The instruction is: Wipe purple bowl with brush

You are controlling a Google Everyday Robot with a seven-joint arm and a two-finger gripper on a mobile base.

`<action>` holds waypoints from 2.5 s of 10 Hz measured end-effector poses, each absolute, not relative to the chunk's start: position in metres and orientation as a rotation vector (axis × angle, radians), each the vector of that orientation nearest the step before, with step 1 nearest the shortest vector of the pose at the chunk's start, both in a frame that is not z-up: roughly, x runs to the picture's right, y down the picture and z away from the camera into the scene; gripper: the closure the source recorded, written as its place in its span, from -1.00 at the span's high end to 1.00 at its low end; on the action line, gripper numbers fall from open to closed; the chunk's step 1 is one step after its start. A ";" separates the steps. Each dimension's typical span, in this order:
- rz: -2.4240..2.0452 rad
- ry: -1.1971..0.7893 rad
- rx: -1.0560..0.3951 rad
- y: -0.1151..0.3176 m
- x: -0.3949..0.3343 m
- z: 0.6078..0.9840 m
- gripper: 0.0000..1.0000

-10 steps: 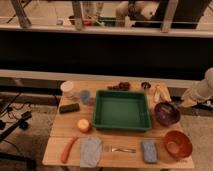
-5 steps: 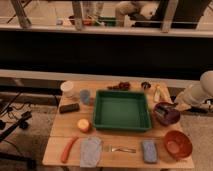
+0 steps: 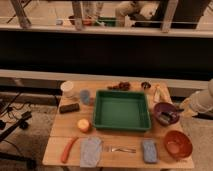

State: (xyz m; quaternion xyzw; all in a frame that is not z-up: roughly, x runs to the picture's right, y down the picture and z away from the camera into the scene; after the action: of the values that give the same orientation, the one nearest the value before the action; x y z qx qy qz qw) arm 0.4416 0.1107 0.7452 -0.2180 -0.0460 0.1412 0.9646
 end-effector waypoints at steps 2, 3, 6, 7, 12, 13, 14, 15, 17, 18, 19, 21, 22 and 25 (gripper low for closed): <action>0.312 -0.072 -0.433 0.108 0.461 0.746 -1.00; 0.322 -0.063 -0.428 0.105 0.468 0.749 -1.00; 0.349 -0.035 -0.420 0.093 0.483 0.763 -1.00; 0.353 -0.026 -0.420 0.085 0.483 0.774 -1.00; 0.345 -0.026 -0.421 0.068 0.464 0.795 -1.00; 0.333 -0.037 -0.416 0.065 0.454 0.794 -1.00; 0.321 -0.048 -0.412 0.064 0.444 0.790 -1.00; 0.311 -0.058 -0.409 0.064 0.437 0.787 -1.00; 0.293 -0.081 -0.406 0.068 0.427 0.778 -1.00; 0.286 -0.090 -0.405 0.070 0.424 0.775 -1.00; 0.282 -0.099 -0.408 0.073 0.421 0.772 -1.00; 0.282 -0.123 -0.415 0.090 0.421 0.753 -1.00; 0.284 -0.132 -0.423 0.098 0.421 0.747 -1.00; 0.300 -0.131 -0.429 0.111 0.433 0.736 -1.00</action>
State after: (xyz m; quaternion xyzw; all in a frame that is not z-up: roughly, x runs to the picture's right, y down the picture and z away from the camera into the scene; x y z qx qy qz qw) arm 0.4326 0.1108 0.7358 -0.2120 -0.0649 0.1482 0.9638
